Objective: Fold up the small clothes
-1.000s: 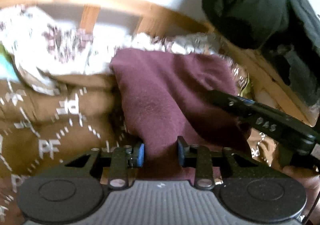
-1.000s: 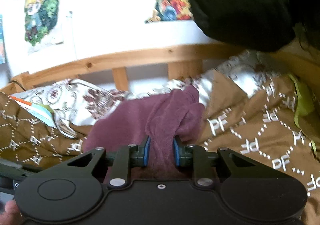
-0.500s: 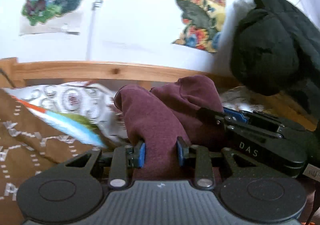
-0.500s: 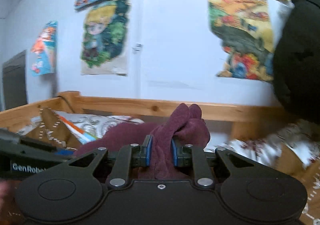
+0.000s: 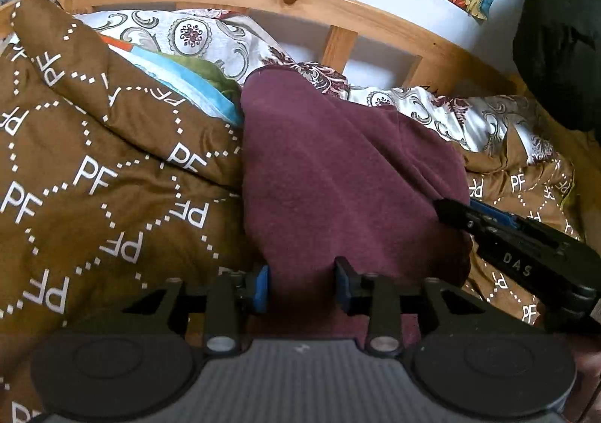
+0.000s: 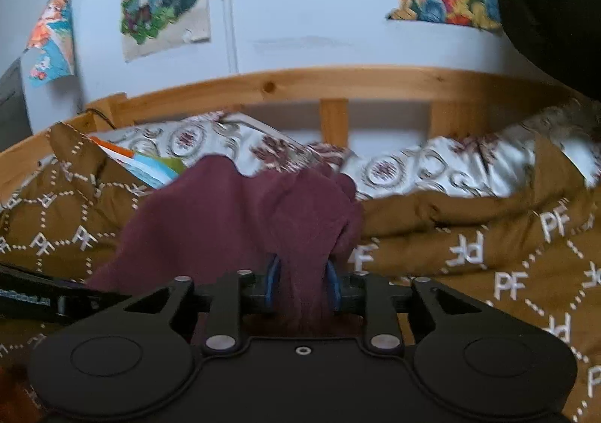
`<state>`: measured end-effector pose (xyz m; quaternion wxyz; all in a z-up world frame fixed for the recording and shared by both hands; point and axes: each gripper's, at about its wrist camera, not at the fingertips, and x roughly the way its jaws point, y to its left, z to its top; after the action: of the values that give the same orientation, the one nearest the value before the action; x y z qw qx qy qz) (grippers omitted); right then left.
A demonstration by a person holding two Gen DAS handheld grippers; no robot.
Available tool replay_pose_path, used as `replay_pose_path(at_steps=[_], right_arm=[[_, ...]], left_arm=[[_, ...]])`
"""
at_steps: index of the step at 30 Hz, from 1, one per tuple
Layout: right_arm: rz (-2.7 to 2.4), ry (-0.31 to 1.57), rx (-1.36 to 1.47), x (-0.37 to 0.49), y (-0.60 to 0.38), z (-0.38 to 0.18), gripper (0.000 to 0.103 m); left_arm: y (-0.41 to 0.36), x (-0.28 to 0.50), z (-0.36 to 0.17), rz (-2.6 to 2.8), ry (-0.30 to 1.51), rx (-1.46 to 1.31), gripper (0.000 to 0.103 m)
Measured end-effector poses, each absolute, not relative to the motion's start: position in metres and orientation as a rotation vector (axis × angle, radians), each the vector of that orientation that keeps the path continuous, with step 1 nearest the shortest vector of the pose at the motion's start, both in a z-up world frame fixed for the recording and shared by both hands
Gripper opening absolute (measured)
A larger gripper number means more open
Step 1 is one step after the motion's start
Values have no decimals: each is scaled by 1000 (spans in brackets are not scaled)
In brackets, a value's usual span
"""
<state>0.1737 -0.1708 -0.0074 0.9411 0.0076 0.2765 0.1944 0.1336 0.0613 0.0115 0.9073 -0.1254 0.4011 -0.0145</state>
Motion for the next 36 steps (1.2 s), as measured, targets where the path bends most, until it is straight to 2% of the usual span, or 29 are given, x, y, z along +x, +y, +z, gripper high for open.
replay_pose_path(at_steps=[3, 6, 8, 10, 15, 19, 27, 36], right_arm=[[395, 559, 37, 168, -180, -5, 38], [402, 530, 41, 157, -185, 4, 52], [419, 506, 44, 146, -187, 12, 60], [439, 474, 32, 132, -188, 22, 72], [474, 408, 53, 93, -196, 43, 94], [479, 393, 87, 63, -206, 56, 102], [491, 426, 20, 11, -215, 61, 102], [460, 476, -29, -14, -222, 49, 102]], left_arm=[[61, 121, 18, 1, 814, -260, 43], [63, 102, 29, 13, 774, -267, 59], [63, 87, 38, 23, 740, -274, 76], [62, 71, 47, 36, 707, -275, 84], [66, 30, 63, 65, 656, -299, 101], [74, -4, 68, 98, 629, -316, 102], [65, -53, 57, 210, 646, -144, 102], [34, -61, 46, 136, 655, -16, 102]])
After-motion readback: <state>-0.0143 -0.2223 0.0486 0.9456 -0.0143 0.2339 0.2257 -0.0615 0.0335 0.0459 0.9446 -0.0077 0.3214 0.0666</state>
